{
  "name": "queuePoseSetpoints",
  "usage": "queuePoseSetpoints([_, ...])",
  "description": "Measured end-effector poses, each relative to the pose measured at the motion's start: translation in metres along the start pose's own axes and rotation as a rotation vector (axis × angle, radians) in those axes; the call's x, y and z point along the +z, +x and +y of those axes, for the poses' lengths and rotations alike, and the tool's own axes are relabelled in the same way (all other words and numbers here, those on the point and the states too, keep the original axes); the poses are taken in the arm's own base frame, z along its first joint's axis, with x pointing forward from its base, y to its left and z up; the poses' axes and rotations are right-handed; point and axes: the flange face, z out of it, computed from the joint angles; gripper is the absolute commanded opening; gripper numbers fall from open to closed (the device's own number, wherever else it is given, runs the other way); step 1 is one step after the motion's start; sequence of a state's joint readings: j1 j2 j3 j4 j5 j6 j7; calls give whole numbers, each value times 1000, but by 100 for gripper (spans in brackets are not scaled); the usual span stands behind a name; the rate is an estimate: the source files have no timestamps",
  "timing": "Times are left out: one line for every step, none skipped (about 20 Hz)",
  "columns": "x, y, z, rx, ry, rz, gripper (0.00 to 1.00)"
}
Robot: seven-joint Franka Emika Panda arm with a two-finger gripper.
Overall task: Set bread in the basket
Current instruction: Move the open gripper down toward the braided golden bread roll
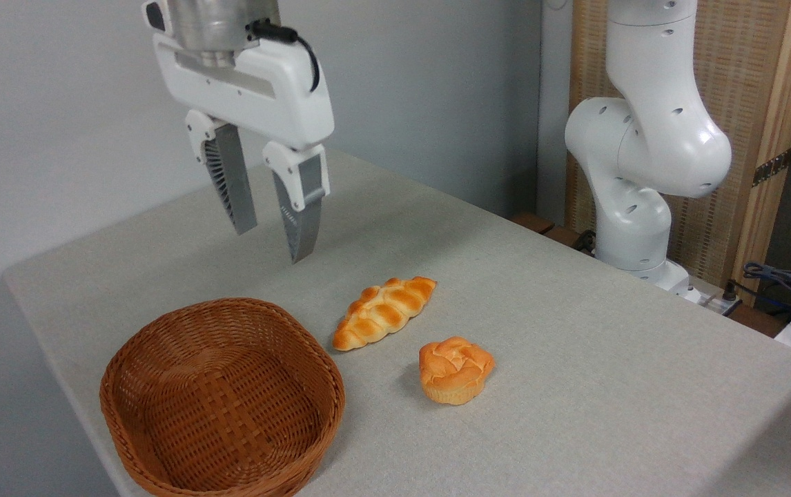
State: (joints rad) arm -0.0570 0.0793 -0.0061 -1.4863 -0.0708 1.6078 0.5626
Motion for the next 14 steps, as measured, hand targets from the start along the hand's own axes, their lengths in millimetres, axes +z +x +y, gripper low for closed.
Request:
queuePoseSetpoints([13, 9, -1, 7, -3, -3, 100])
queuePoseSetpoints([14, 9, -1, 7, 4, 7, 100])
queuePoseSetpoints([17, 4, 1, 5, 13, 21, 100])
queuePoseSetpoints([19, -2, 5, 3, 19, 30, 100])
queuePoseSetpoints([20, -8, 8, 3, 20, 32, 100])
queuePoseSetpoints([20, -13, 11, 2, 20, 31, 100])
queuePoseSetpoints([19, -17, 14, 2, 20, 31, 100])
queuePoseSetpoints([19, -19, 15, 2, 20, 31, 100])
queuePoseSetpoints([18, -21, 16, 2, 20, 31, 100])
queuePoseSetpoints([18, -21, 16, 2, 20, 31, 100])
queuePoseSetpoints([19, -20, 18, 5, 20, 30, 100])
queuePoseSetpoints([20, -19, 20, 9, 19, 29, 100])
queuePoseSetpoints([20, -17, 23, 15, 19, 29, 100])
queuePoseSetpoints([21, -16, 25, 19, 19, 30, 100])
